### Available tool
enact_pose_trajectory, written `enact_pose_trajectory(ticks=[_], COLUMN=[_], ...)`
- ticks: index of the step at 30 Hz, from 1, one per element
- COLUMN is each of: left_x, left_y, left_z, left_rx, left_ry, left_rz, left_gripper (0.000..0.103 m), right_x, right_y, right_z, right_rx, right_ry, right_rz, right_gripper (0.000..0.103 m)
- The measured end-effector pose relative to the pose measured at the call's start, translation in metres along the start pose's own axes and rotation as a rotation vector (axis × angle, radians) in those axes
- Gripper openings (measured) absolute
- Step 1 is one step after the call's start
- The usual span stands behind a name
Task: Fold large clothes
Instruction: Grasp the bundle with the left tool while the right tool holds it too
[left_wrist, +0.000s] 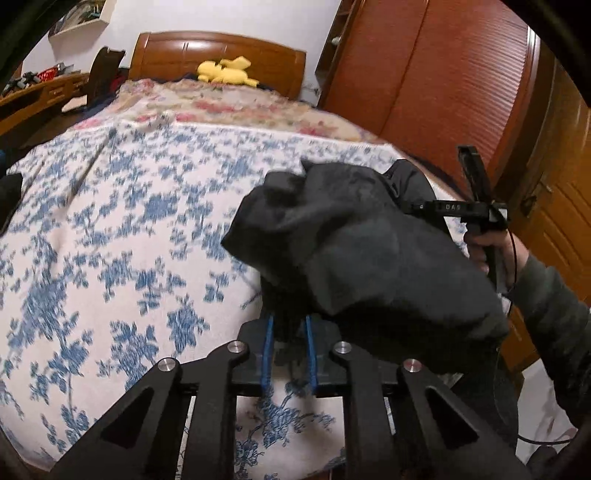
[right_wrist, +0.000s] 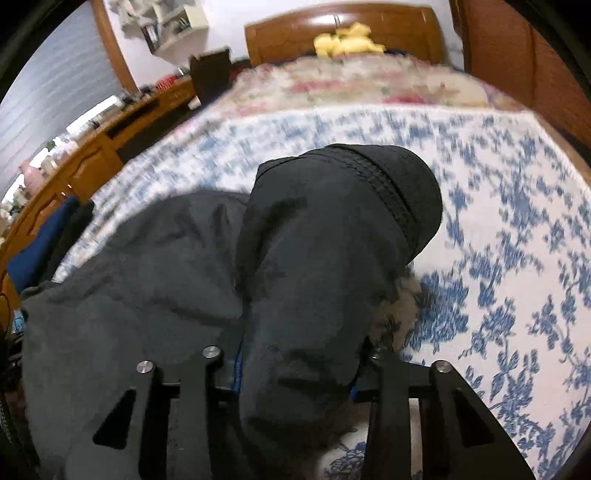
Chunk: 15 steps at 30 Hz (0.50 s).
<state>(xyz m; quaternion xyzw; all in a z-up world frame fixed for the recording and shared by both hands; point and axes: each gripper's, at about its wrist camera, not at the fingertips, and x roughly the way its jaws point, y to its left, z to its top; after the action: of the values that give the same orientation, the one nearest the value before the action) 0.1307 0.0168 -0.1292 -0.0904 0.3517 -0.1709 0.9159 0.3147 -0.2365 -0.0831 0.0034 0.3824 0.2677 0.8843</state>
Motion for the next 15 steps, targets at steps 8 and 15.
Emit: enact_pose_trajectory(ticks=[8,15], left_x=[-0.024,-0.049], left_y=[-0.002,0.013], left_z=[0.012,0.011], left_rx=[0.023,0.017], left_ry=[-0.079,-0.113], left_rz=[0.014,0.058], left_gripper=[0.013,0.012], right_x=[-0.032,-0.017], right_y=[0.028,0.051], right_z=[0.004,0.009], right_rx=[-0.049,-0.078], right_ry=[-0.089,-0.051], right_rz=[-0.012,-0.014], right_gripper=[0.034,0.034])
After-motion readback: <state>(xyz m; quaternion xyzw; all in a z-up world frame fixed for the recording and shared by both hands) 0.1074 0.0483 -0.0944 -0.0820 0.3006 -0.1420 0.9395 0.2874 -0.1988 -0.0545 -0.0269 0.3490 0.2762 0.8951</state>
